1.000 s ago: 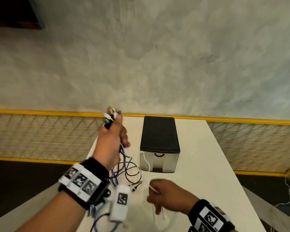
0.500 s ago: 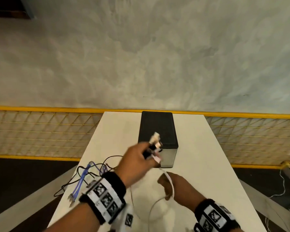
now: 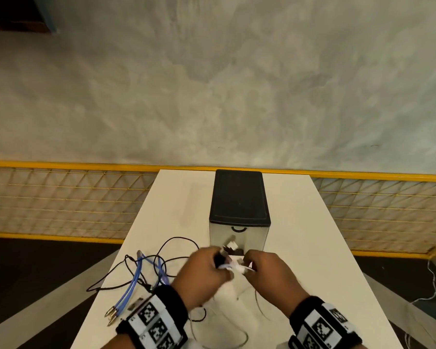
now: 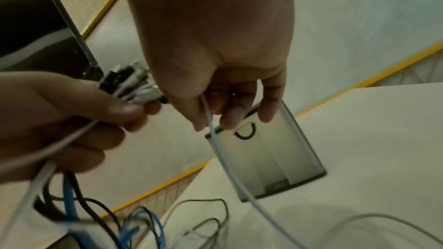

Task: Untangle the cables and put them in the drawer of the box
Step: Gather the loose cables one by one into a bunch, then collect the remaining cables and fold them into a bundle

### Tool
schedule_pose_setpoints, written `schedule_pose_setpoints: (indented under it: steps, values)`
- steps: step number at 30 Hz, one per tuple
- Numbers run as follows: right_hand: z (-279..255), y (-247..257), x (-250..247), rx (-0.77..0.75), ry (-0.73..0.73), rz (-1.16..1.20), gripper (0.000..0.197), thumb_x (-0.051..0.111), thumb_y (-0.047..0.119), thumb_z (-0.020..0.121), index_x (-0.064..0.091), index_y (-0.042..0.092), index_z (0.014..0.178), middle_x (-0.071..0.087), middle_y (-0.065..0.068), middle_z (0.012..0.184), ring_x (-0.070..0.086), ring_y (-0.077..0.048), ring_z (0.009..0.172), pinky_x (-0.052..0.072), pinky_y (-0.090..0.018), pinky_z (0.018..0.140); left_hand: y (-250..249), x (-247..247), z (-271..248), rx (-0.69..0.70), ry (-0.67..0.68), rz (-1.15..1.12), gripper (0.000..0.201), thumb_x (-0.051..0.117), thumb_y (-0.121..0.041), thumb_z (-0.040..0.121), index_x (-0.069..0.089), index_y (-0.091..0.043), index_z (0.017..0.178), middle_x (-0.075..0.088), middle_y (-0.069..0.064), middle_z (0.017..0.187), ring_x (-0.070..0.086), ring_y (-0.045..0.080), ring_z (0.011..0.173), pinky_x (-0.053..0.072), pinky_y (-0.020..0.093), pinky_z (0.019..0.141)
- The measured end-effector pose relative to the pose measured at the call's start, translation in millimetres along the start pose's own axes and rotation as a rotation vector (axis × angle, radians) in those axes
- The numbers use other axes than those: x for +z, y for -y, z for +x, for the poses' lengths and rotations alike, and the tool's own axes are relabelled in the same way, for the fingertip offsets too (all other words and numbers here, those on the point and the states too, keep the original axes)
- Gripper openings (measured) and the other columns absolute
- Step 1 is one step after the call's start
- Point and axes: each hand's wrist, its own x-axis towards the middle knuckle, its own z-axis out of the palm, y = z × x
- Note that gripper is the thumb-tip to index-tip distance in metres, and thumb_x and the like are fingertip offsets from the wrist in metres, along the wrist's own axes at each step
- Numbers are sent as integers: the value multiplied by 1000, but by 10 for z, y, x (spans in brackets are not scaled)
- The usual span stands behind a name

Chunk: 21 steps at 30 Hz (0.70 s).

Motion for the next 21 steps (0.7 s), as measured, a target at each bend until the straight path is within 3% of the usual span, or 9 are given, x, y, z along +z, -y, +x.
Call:
schedule_pose_setpoints:
  steps: [4,7,9,11,13,15,17,19,21]
  values:
    - [-148,-425,304,49,162,-87,22,45,37,88,58,20,82,64,4,84,62,-20,87,47,-33,75,-85,-518,80,-44,-271,-290,17,78,-2,78,68,-12,87,65,-8,68,58,0,54,43,17,55]
    - [-400,-717,517,176,357,-2,27,35,56,79,60,47,77,61,16,85,61,-16,107,42,-26,91,-143,-917,126,-17,-326,-267,25,83,-3,73,66,-12,88,63,-2,73,55,3,54,40,18,52]
    - [-494,-831,526,288,331,-33,29,43,54,85,63,55,106,59,4,133,41,-17,138,26,-23,108,-126,-1031,129,-25,-300,-258,29,85,-4,70,65,-11,89,56,-2,69,46,2,44,35,20,45]
    - [-582,-1019,485,315,397,96,86,65,62,71,41,26,145,38,-7,152,30,-20,144,23,-24,110,-90,-1056,135,-52,-316,-337,24,81,-9,77,62,-12,90,46,-5,58,35,5,38,29,24,42]
    - [-401,-1016,390,305,376,66,140,60,94,37,19,27,153,43,-2,133,39,-20,138,30,-25,107,-102,-1012,148,-69,-322,-471,17,73,-12,86,56,-14,87,35,-7,49,27,10,40,23,23,43]
    - [-279,-819,183,234,299,78,116,64,84,56,27,28,151,44,1,135,43,-17,135,32,-24,109,-198,-895,149,-59,-289,-534,20,67,-13,91,51,-16,79,31,-6,48,25,12,42,22,24,45]
    - [-143,-585,-18,34,-12,129,68,68,51,81,43,30,140,48,8,136,48,-8,128,34,-16,103,-347,-733,131,-17,-266,-556,24,62,-17,94,50,-20,75,34,-6,49,30,13,44,29,28,49]
    - [-52,-158,-312,-151,-195,296,44,65,48,83,51,42,123,53,24,126,50,7,119,37,-11,98,-516,-593,106,38,-247,-536,27,57,-25,97,50,-20,72,44,-4,50,41,13,48,38,33,60]
    - [-37,277,-540,-264,-124,399,46,62,56,76,52,45,119,56,30,123,50,12,117,40,-12,98,-667,-487,103,92,-251,-469,34,52,-35,99,50,-17,69,54,-1,57,48,8,54,41,30,67]
